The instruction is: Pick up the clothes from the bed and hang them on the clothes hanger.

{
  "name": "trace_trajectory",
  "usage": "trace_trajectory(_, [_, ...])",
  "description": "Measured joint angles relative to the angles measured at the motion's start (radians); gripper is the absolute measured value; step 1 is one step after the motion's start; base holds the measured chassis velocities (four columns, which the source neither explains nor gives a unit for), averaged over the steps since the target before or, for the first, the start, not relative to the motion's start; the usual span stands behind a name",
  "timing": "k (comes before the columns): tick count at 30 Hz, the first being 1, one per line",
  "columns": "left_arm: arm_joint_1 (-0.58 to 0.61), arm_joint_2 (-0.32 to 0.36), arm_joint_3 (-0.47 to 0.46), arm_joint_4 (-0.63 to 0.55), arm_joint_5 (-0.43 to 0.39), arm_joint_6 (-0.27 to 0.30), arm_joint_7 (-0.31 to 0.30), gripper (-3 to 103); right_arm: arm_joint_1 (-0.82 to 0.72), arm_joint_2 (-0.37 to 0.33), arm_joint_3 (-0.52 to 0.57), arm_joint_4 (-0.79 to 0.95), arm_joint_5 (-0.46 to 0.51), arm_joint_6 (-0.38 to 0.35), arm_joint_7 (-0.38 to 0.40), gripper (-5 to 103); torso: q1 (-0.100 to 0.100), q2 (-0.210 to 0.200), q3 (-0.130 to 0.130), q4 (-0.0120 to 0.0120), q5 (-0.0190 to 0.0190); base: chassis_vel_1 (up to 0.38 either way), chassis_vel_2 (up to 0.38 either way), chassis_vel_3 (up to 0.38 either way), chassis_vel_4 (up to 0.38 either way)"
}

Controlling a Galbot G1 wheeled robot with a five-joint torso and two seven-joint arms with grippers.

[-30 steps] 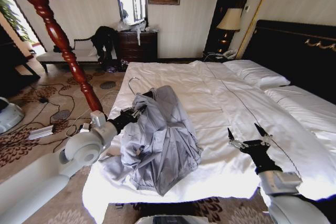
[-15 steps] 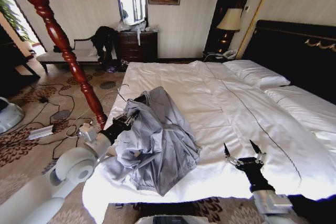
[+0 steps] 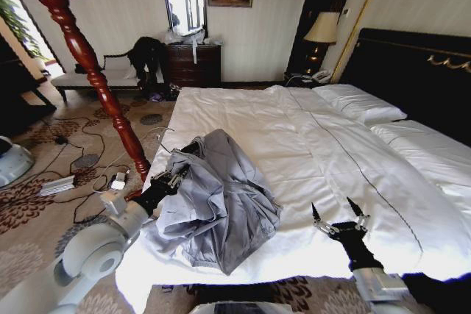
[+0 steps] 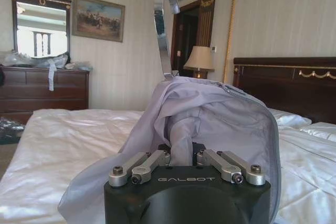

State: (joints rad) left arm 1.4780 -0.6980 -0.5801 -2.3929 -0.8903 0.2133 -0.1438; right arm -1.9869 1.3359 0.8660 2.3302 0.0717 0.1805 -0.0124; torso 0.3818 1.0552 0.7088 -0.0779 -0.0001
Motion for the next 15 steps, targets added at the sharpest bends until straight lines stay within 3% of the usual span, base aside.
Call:
trace_trajectory(7, [0.000, 0.018, -0.004, -0.006, 0.004, 0.009, -0.010, 15, 0.001, -0.001, 0.000, 0.000, 0.001, -0.002, 0.001, 100, 0.000, 0.000, 0.000, 0.0001, 0.0000, 0.000, 0.000, 0.000, 0.000])
trace_trajectory(15, [-0.081, 0.070, -0.033, -0.039, -0.135, 0.052, -0.101, 15, 0.001, -0.001, 0.000, 0.000, 0.001, -0.003, 0.002, 100, 0.000, 0.000, 0.000, 0.0000, 0.0000, 0.000, 0.000, 0.000, 0.000])
